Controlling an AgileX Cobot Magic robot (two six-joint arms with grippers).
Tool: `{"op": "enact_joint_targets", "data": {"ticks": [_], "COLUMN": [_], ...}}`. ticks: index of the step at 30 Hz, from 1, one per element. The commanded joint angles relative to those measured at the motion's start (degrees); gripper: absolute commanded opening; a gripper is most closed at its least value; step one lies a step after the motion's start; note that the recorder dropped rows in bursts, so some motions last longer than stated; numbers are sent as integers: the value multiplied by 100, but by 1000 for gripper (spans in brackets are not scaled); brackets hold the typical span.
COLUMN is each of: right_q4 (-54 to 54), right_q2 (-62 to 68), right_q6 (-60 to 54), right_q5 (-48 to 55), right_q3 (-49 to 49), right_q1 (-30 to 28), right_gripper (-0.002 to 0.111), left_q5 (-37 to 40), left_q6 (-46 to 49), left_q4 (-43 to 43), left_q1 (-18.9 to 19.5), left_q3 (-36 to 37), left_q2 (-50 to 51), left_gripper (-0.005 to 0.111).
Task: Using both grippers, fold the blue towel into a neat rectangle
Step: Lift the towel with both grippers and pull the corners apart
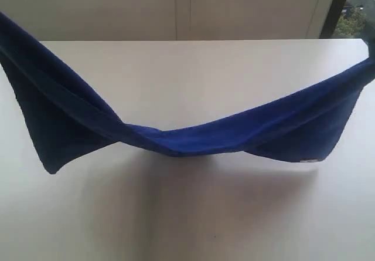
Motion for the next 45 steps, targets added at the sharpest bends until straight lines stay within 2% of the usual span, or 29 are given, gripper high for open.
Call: {"op": "enact_joint_targets", "data": {"ticks": [1, 9, 13, 17, 20, 23, 26, 30, 34, 37, 42, 45], "right_q4": [-36, 30, 352, 1048, 1575, 1661, 1638, 1638, 1589, 1329, 421, -37], "right_q2": [-261, -654, -1115, -1648, -1879, -2124, -2329, -2114, -1349, -480, 1090, 1950], "right_q6": [75, 193, 182, -179, -608, -692, -692, -692, -692, -606, 353, 863], "right_q5": [250, 786, 999, 1402, 1882, 2298, 2310, 2262, 1775, 1230, -10, -605], "right_q3": [25, 25, 25, 25, 25, 25, 25, 60, 185, 185, 185, 93], "right_q1": [-33, -33, -33, -33, -33, -33, -33, -33, -33, -33, -33, -33], "right_gripper": [0, 0, 0, 0, 0, 0, 0, 0, 0, 0, 0, 0], "left_q5": [320, 947, 1103, 1766, 1780, 1780, 1780, 1780, 572, -316, -2151, -2998], "left_q6": [-465, -531, -656, -657, -657, -695, -848, -1009, -1230, -1360, -1561, -1768], "left_q4": [372, 368, 344, 237, 224, 172, 86, 86, 86, 101, 209, 374], "left_q1": [17, 17, 17, 17, 17, 17, 17, 17, 17, 17, 17, 17], "left_q3": [-7, 3, 3, 3, 3, 43, 303, 1107, 2123, 2624, 2819, 2819], "left_q2": [-380, -868, -1390, -1804, -2034, -2333, -2600, -2571, -2024, -1251, 161, 939], "left_gripper": [0, 0, 0, 0, 0, 0, 0, 0, 0, 0, 0, 0]}}
